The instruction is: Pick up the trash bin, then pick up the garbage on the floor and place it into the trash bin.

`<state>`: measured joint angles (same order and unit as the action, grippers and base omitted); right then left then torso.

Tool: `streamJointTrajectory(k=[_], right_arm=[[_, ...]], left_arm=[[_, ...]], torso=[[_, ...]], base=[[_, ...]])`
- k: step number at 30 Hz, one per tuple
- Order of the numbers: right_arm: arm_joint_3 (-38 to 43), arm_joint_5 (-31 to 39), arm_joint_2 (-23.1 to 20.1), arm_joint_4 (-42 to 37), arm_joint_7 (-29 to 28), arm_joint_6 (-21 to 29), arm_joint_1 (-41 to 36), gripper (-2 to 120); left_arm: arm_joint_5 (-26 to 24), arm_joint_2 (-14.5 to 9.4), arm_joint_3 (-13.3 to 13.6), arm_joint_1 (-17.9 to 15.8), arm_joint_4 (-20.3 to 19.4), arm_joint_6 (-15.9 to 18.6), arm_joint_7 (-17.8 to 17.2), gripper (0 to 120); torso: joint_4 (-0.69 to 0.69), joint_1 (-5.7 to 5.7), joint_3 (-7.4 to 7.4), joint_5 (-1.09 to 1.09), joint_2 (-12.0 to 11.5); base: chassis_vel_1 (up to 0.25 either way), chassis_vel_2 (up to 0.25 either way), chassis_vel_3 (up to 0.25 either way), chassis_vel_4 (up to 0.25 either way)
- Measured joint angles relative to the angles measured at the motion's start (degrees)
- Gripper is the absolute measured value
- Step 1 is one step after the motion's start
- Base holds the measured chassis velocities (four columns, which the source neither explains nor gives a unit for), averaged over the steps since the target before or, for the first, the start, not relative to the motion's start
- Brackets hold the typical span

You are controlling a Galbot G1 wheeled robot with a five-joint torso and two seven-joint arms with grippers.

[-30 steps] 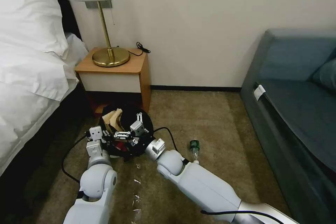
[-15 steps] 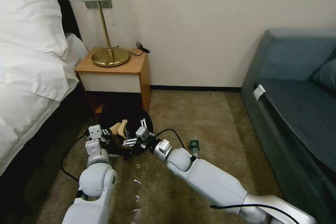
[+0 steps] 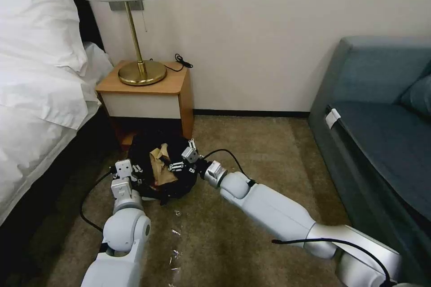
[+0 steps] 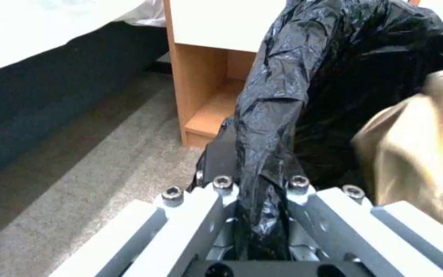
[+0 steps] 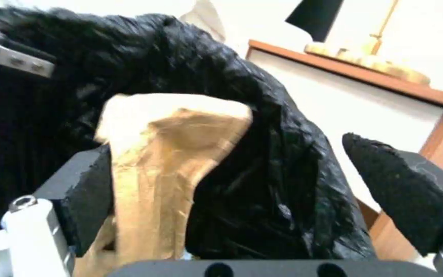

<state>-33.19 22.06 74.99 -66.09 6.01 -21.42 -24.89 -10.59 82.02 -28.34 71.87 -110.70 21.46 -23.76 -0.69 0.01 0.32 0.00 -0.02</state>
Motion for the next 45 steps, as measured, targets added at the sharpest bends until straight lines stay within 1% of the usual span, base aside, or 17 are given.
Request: streamJointTrajectory(k=[3, 10, 13, 17, 23, 26, 28, 30, 31, 32, 34, 39, 40, 41, 42, 43, 45], right_arm=[[-4.04, 0.25, -2.49, -1.92, 2.47, -0.37, 3.35, 100], [-10.75, 3.62, -5.18, -3.08, 4.78, -0.35, 11.43, 100], [-14.55, 6.01, -7.93, -4.63, 9.14, 2.23, 16.71, 100], [-16.31, 6.90, -8.64, -4.78, 11.38, 3.85, 19.30, 100], [-19.28, 5.51, -6.02, -2.03, 16.93, 5.29, 23.64, 100], [-20.19, 3.99, -4.20, 0.56, 20.06, 5.22, 25.43, 100], [-20.39, 1.43, -2.31, 3.98, 23.78, 4.85, 27.18, 100], [-20.25, 0.57, -1.92, 4.63, 24.93, 4.82, 27.52, 100], [-19.43, -2.47, -1.14, 5.85, 28.12, 4.74, 28.39, 100], [-19.43, -2.47, -1.14, 5.85, 28.12, 4.74, 28.39, 100], [-17.10, -8.99, -0.11, 7.59, 31.74, 3.32, 29.50, 100], [-14.22, -9.65, -0.07, 7.80, 31.65, 2.41, 29.47, 100], [-11.95, -6.62, -0.54, 6.86, 29.99, 2.74, 28.64, 100], [-11.95, -6.62, -0.54, 6.86, 29.99, 2.74, 28.64, 100], [-9.14, -1.37, -1.28, 5.21, 27.17, 3.67, 27.19, 100], [-9.14, -1.37, -1.28, 5.21, 27.17, 3.67, 27.19, 100], [-6.33, 3.22, -1.94, 3.32, 23.78, 4.93, 25.53, 100]], left_arm=[[-0.29, -0.19, -0.16, -0.05, 0.04, 0.00, -0.05, 3], [-0.80, -0.59, -0.57, -0.02, -0.23, 0.13, -0.12, 3], [-0.97, -0.62, -0.85, 0.05, -0.19, 0.13, -0.16, 3], [-0.99, -0.50, -0.89, 0.02, -0.07, 0.13, -0.14, 3], [-1.29, 0.14, -1.01, -0.09, -0.24, 0.15, -0.25, 3], [-2.00, 0.39, -0.99, -0.15, -0.42, 0.42, -0.50, 3], [-2.22, 0.67, -0.88, -0.23, -0.42, 0.52, -0.53, 3], [-2.22, 0.69, -0.83, -0.25, -0.40, 0.52, -0.53, 3], [-2.22, 0.76, -0.79, -0.31, -0.31, 0.52, -0.52, 3], [-2.22, 0.76, -0.79, -0.31, -0.31, 0.52, -0.52, 3], [-2.22, 0.85, -0.83, -0.48, -0.16, 0.52, -0.53, 3], [-2.20, 0.86, -0.89, -0.63, 0.04, 0.52, -0.53, 3], [-2.19, 0.86, -0.90, -0.65, 0.27, 0.52, -0.53, 3], [-2.19, 0.86, -0.90, -0.65, 0.27, 0.52, -0.53, 3], [-2.12, 0.96, -0.92, -0.69, 0.51, 0.52, -0.53, 3], [-2.12, 0.96, -0.92, -0.69, 0.51, 0.52, -0.53, 3], [-2.01, 1.04, -0.94, -0.70, 0.75, 0.52, -0.52, 3]], torso=[[0.00, 0.00, 0.00, 0.00, 0.00], [0.01, 0.00, 0.00, -0.01, 0.00], [0.00, 0.00, 0.00, 0.00, 0.00], [-0.01, 0.00, 0.00, 0.00, 0.00], [0.01, 0.00, -0.01, -0.01, 0.00], [0.02, 0.00, 0.00, 0.00, 0.00], [0.00, 0.00, 0.00, -0.01, 0.00], [0.00, 0.00, 0.00, -0.01, 0.00], [0.01, 0.00, 0.00, -0.01, 0.00], [0.01, 0.00, 0.00, -0.01, 0.00], [0.01, 0.00, 0.00, -0.02, 0.00], [0.01, 0.00, 0.00, -0.01, 0.00], [0.00, 0.00, 0.00, -0.01, 0.00], [0.00, 0.00, 0.00, -0.01, 0.00], [0.01, 0.00, 0.00, 0.00, 0.00], [0.01, 0.00, 0.00, 0.00, 0.00], [0.00, 0.00, -0.01, 0.00, 0.00]], base=[[0.000, 0.000, 0.000, 0.000], [0.000, 0.000, 0.000, 0.000], [0.000, 0.000, 0.000, 0.000], [0.000, 0.000, 0.000, 0.000], [0.000, 0.000, 0.000, 0.000], [0.000, 0.000, 0.000, 0.000], [0.000, 0.000, 0.000, 0.000], [0.000, 0.000, 0.000, 0.000], [0.000, 0.000, 0.000, 0.000], [0.000, 0.000, 0.000, 0.000], [0.000, 0.000, 0.000, 0.000], [0.000, 0.000, 0.000, 0.000], [0.000, 0.000, 0.000, 0.000], [0.000, 0.000, 0.000, 0.000], [0.000, 0.000, 0.000, 0.000], [0.000, 0.000, 0.000, 0.000], [0.000, 0.000, 0.000, 0.000]])
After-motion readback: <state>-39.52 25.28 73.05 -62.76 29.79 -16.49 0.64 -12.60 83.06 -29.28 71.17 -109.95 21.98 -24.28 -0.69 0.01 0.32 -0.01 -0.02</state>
